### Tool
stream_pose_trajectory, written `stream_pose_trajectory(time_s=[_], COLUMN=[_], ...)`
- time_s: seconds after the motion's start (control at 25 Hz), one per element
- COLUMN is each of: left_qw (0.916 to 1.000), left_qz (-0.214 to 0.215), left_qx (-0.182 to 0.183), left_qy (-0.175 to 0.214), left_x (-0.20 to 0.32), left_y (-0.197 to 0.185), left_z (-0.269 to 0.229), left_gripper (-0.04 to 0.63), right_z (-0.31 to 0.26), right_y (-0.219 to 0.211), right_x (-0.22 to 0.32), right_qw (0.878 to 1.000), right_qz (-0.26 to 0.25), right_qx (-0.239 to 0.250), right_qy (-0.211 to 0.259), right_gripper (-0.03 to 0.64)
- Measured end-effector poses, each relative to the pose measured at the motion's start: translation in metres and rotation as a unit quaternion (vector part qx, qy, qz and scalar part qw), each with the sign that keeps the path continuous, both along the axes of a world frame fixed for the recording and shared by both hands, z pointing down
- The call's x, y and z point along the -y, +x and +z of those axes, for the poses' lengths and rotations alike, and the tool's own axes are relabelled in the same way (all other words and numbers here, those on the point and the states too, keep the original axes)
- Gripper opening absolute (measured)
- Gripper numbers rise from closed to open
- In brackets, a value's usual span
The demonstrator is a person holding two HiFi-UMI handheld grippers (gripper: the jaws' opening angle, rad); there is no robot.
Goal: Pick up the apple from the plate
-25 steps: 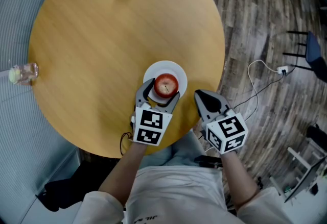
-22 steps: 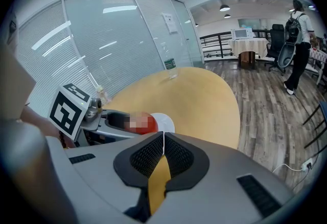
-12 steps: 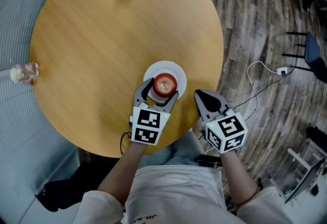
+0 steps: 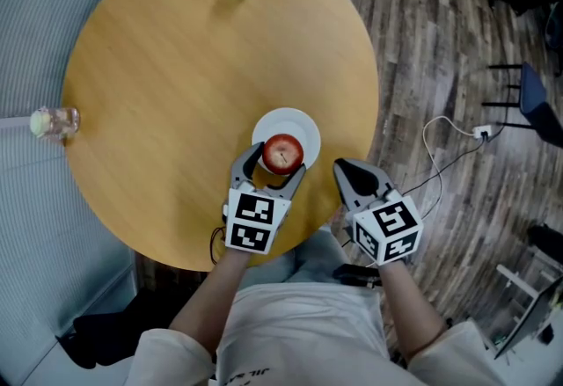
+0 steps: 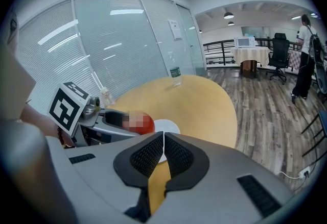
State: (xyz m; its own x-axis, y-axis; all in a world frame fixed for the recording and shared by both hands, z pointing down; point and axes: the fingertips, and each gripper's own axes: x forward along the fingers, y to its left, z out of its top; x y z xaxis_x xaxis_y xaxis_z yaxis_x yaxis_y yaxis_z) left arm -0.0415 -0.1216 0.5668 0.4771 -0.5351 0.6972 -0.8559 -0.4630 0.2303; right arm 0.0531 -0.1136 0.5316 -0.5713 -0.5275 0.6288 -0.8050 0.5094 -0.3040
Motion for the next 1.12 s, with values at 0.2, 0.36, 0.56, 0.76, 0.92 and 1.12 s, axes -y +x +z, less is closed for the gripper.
stream_pose_trajectory(time_s=[0.2, 0.36, 0.56, 0.76, 0.92, 1.12], left_qw=[1.0000, 0.9999, 0.9995, 0.9991, 0.9986, 0.9977], left_qz=[-0.002, 0.001, -0.002, -0.002, -0.004, -0.001], left_qx=[-0.001, -0.002, -0.002, -0.002, -0.005, -0.020], left_qy=[0.008, 0.015, 0.030, 0.042, 0.052, 0.065], left_x=[-0.011, -0.024, -0.037, -0.048, -0.054, -0.067], left_y=[-0.002, -0.002, -0.004, -0.007, -0.008, -0.008], left_z=[-0.017, -0.029, -0.049, -0.067, -0.087, -0.106], left_gripper=[0.362, 0.361, 0.362, 0.360, 0.362, 0.362], right_z=[-0.015, -0.030, -0.045, -0.062, -0.072, -0.080], right_y=[0.001, 0.002, 0.006, 0.006, 0.004, 0.004], right_x=[-0.008, -0.017, -0.027, -0.036, -0.045, -0.058], right_qw=[1.000, 1.000, 0.999, 0.998, 0.998, 0.997], right_qz=[0.001, 0.004, 0.006, 0.011, 0.008, 0.004], right_qx=[-0.001, -0.001, -0.004, -0.001, -0.001, -0.005], right_qy=[0.016, 0.030, 0.046, 0.061, 0.069, 0.072], right_gripper=[0.034, 0.034, 0.034, 0.034, 0.034, 0.034])
